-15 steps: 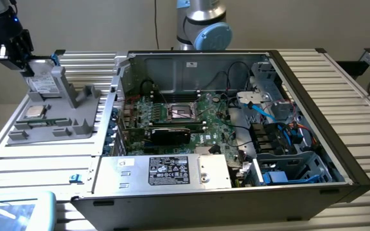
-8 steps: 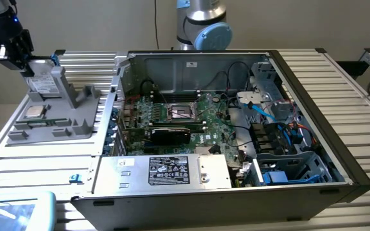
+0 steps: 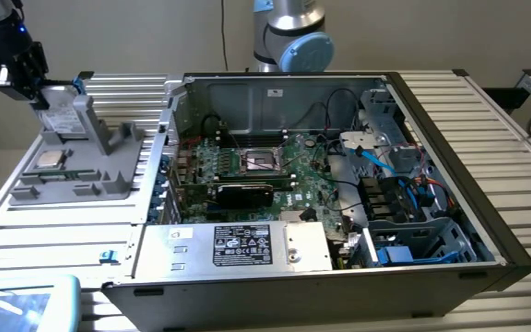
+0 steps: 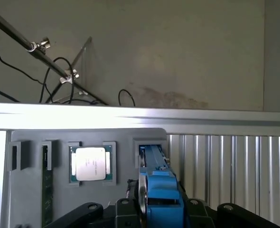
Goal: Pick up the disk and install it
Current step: 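Pick up the disk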
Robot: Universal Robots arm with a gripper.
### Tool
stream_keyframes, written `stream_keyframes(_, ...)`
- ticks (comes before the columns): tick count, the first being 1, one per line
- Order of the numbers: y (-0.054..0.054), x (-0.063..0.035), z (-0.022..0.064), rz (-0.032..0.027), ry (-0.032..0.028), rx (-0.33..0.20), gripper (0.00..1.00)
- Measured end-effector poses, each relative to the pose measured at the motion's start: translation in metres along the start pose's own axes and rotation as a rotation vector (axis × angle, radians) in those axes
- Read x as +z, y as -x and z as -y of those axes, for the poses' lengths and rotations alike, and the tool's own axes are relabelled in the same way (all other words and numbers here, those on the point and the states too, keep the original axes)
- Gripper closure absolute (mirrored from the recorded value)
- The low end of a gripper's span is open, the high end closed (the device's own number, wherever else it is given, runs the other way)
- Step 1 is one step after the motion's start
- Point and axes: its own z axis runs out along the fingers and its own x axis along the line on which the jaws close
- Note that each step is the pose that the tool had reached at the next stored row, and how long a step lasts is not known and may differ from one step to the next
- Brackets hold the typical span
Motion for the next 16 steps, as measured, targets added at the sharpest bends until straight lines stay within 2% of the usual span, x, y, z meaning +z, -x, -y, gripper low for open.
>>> stream_keyframes(1,-0.0003,-0.0001,0.0,0.0018,0.0004,0.0,0.62)
stream_keyframes(16,-0.0004,0.0,0.0,0.002,0.0003,0.0,0.62)
